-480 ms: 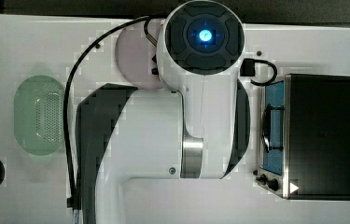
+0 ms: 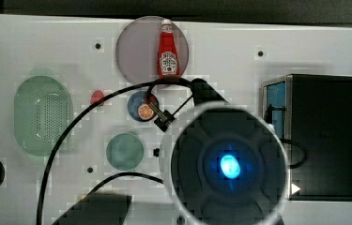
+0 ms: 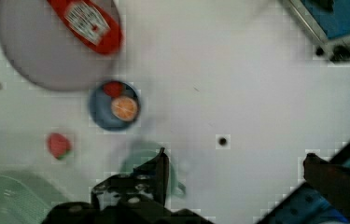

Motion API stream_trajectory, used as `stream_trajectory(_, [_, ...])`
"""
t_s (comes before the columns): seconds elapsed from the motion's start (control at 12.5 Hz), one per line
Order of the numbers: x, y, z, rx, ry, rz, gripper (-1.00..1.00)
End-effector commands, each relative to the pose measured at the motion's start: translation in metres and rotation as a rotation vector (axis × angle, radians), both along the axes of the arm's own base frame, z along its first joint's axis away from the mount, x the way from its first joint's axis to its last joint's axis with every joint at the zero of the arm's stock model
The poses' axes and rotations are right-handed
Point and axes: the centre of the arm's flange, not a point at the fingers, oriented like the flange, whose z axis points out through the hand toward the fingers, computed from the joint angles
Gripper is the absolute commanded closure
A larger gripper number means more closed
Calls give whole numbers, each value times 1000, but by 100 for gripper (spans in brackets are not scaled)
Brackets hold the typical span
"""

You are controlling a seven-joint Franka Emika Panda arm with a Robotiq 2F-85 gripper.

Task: Pick ketchup from plate and place it on table.

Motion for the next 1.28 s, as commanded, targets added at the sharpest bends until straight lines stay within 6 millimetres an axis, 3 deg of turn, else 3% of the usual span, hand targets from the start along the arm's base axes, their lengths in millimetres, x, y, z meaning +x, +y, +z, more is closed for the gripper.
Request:
stream_trajectory(0.08, [43,-5,-64,17,72,5,-100])
stream_trajectory(0.64, [119,26,-190,52,83,226,-100])
stream_trajectory(1.28, [180,25,-314,92,19,616,-100])
